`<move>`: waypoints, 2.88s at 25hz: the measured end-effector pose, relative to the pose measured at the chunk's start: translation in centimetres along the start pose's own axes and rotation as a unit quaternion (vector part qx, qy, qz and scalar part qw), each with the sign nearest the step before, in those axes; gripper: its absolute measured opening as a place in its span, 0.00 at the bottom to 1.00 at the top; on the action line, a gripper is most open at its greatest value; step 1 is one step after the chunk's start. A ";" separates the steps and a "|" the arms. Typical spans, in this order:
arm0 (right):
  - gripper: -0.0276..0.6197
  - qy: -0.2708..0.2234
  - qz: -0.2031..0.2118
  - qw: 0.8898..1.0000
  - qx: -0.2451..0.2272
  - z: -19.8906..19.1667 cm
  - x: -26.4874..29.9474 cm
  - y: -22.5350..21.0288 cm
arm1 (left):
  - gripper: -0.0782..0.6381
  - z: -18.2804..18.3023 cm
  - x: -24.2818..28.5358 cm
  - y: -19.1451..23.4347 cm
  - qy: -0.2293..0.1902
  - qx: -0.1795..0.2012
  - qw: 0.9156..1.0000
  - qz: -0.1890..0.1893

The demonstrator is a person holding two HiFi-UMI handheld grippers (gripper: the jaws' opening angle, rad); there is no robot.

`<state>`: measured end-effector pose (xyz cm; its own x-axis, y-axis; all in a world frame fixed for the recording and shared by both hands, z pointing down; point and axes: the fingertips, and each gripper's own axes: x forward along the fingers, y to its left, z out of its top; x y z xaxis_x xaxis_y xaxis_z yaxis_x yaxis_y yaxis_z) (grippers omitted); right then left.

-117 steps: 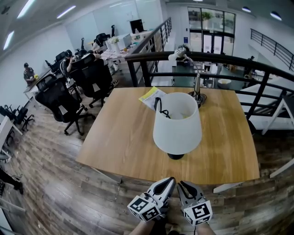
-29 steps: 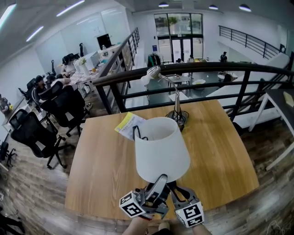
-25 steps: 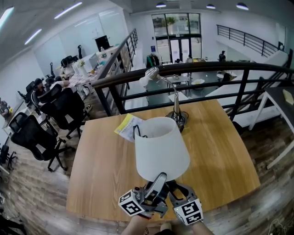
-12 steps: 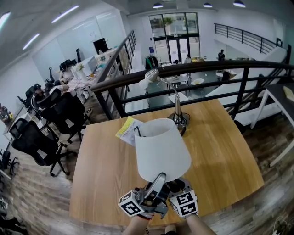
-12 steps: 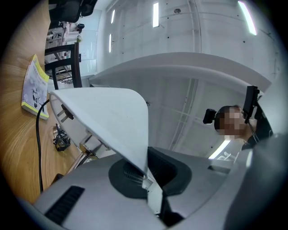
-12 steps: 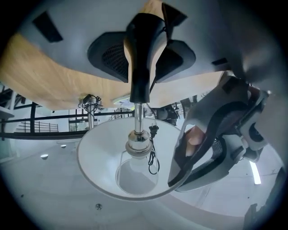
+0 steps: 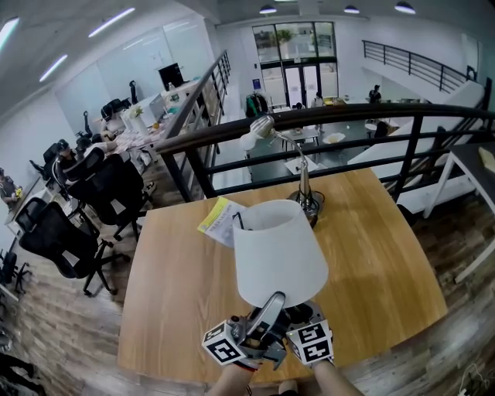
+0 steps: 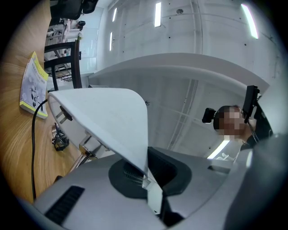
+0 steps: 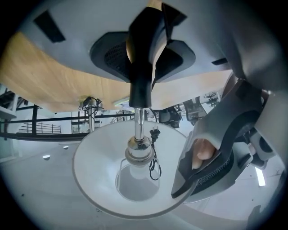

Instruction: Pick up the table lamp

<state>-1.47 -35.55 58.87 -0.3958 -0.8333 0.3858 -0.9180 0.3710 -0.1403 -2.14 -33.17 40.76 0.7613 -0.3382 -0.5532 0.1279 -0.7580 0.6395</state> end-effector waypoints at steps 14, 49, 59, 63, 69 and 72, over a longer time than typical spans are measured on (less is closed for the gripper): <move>0.27 -0.013 -0.017 1.000 0.001 0.0 -0.2 0.7 | 0.12 0.4 -1.2 -0.7 0.004 -0.009 1.000 0.000; 0.27 -0.059 0.067 0.996 -0.025 8.7 -2.3 3.1 | 0.12 5.7 3.3 -6.6 -0.034 0.095 0.995 0.011; 0.27 -0.084 0.078 0.993 -0.038 12.5 -1.9 3.0 | 0.12 7.6 5.3 -7.9 -0.035 0.126 0.991 -0.003; 0.27 -0.096 0.080 0.991 -0.042 13.9 -2.0 2.8 | 0.12 8.2 6.1 -8.5 -0.034 0.138 0.990 -0.006; 0.27 -0.114 0.083 0.989 -0.048 16.1 -2.5 2.7 | 0.12 9.0 7.4 -9.8 -0.037 0.154 0.987 -0.015; 0.27 -0.121 0.083 0.988 -0.050 17.0 -2.6 2.6 | 0.12 9.3 7.9 -10.4 -0.035 0.162 0.986 -0.023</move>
<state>-3.23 -39.40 42.00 -0.5459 -0.8271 0.1341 -0.8379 0.5388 -0.0879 -3.33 -33.17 24.77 0.7124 -0.3291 -0.6199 -0.0577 -0.9077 0.4156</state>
